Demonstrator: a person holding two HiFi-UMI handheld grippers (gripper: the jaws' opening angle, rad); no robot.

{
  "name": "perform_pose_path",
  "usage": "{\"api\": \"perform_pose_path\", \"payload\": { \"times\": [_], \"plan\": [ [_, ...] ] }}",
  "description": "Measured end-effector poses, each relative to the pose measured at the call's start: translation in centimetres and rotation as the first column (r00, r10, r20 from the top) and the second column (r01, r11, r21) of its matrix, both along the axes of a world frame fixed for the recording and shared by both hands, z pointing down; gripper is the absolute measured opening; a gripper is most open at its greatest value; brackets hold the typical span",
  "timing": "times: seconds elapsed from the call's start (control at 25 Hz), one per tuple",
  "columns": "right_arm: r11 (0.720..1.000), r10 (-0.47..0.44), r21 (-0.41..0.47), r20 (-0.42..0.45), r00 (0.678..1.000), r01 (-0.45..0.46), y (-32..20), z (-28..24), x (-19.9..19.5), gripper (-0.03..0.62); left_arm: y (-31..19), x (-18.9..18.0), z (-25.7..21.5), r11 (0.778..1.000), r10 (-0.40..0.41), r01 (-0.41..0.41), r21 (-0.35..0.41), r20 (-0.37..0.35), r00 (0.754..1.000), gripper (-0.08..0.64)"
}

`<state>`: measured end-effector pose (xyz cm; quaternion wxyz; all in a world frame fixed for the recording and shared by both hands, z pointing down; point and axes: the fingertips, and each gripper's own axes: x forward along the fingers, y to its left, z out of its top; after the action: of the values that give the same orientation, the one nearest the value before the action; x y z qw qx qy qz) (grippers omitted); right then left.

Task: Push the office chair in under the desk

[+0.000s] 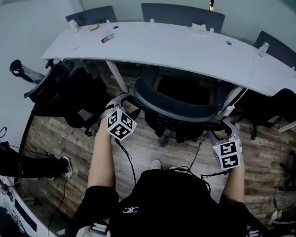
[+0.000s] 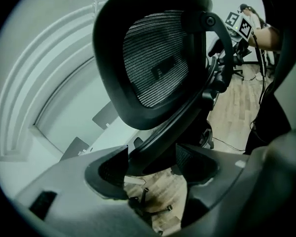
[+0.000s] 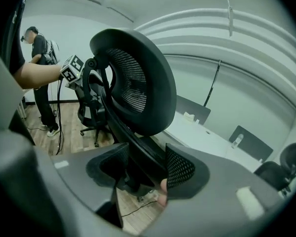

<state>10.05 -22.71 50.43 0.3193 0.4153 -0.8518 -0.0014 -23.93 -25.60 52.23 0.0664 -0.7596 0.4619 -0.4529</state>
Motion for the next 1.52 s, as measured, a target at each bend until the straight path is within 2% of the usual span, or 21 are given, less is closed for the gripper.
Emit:
{"api": "perform_pose_path", "payload": {
  "times": [0.24, 0.44, 0.92, 1.52],
  "plan": [
    [0.998, 0.048, -0.038, 0.047, 0.998, -0.046, -0.6, 0.1, 0.3, 0.262, -1.2, -1.0, 0.3, 0.999, 0.027, -0.028, 0.016, 0.013, 1.0, 0.279],
    [0.997, 0.07, -0.043, 0.059, 0.996, -0.068, -1.0, 0.3, 0.2, 0.265, -1.4, -1.2, 0.3, 0.999, 0.039, -0.039, -0.006, 0.019, 0.999, 0.258],
    [0.991, 0.135, -0.011, 0.03, 0.99, -0.134, -3.8, 0.1, 1.5, 0.262, -3.3, -0.2, 0.1, 0.999, 0.03, -0.029, 0.031, -0.008, 1.0, 0.246],
    [0.993, 0.117, -0.024, 0.016, 0.993, -0.116, -8.7, 0.0, 1.6, 0.261, -8.2, 0.0, 0.1, 1.0, 0.018, -0.017, 0.025, -0.022, 1.0, 0.247]
  ]
}}
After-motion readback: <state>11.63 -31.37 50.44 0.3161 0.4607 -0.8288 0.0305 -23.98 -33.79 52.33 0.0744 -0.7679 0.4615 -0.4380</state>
